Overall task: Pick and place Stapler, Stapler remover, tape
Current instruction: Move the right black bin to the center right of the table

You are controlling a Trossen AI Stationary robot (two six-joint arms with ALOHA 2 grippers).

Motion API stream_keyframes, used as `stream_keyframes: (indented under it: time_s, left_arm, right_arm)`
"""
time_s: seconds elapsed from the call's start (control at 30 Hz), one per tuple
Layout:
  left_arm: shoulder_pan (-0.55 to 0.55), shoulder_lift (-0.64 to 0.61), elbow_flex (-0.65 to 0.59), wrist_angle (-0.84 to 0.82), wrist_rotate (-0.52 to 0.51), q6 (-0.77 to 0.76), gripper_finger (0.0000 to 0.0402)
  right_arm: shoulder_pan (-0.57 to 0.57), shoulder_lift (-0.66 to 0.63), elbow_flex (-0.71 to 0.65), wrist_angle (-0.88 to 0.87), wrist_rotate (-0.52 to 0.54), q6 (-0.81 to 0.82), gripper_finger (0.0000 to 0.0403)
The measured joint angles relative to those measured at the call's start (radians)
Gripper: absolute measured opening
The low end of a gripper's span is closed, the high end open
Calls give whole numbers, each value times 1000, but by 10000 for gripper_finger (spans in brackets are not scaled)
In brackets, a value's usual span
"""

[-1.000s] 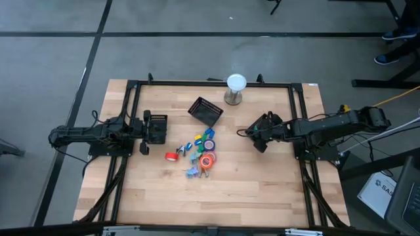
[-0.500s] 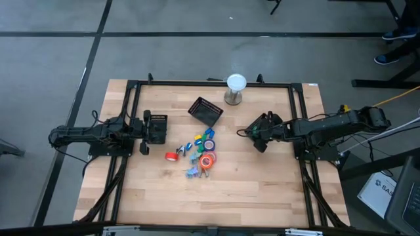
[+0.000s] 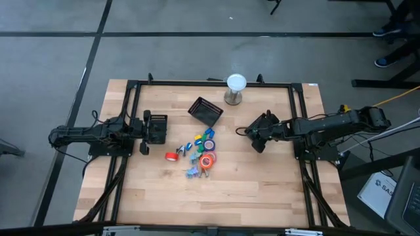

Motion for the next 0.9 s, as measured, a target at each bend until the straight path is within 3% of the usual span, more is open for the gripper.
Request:
stream_keyframes:
  time_s: [0.4,0.6,0.9]
  left_arm:
    - [0,0,0,0,0,0,88]
    - [0,0,0,0,0,0,88]
    - [0,0,0,0,0,1,88]
  right_arm:
    - [-14,108,1,64,-88,23,11]
    - [-15,163,1,138,-107,25,19]
    - [-26,223,1,436,-218,-57,4]
